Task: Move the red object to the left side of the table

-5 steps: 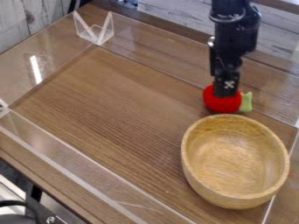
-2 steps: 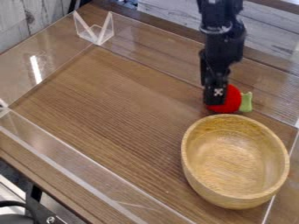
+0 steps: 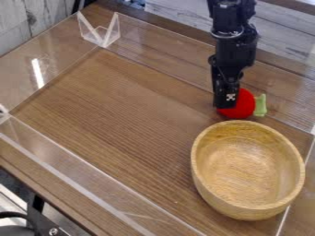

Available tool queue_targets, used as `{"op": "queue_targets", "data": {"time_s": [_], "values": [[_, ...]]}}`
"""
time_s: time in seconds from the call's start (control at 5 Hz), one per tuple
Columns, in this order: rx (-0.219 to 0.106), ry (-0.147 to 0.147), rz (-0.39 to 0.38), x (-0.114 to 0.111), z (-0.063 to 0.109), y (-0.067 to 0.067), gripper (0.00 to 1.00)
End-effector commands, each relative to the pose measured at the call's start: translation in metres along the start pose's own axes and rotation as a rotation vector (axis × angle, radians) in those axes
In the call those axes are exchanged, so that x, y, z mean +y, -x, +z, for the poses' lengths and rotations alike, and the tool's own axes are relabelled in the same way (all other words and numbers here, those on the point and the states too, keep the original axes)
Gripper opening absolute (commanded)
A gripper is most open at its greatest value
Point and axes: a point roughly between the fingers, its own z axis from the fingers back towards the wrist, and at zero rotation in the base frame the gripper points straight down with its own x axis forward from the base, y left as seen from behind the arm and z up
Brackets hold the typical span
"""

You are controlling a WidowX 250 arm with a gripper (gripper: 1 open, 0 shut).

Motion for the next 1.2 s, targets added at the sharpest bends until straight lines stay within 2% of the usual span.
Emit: {"op": "queue_targets", "data": {"time_s": [0.0, 0.2, 0.4, 0.6, 0.8, 1.0], "values": [[-0.038, -0.045, -0.029, 0.010, 0.020, -0.001, 0.00], [-0.044, -0.114, -0.046, 0.010, 0.053, 0.004, 0.00], [-0.050, -0.191, -0.037, 0.012, 0.090, 0.016, 0.00], [-0.054, -0.185, -0.018, 0.003, 0.082, 0.009, 1.00], [-0.067, -0.175, -0.023, -0.008, 0.077, 0.000, 1.00], [-0.074, -0.158, -0.080, -0.014, 0.065, -0.010, 1.00]]}}
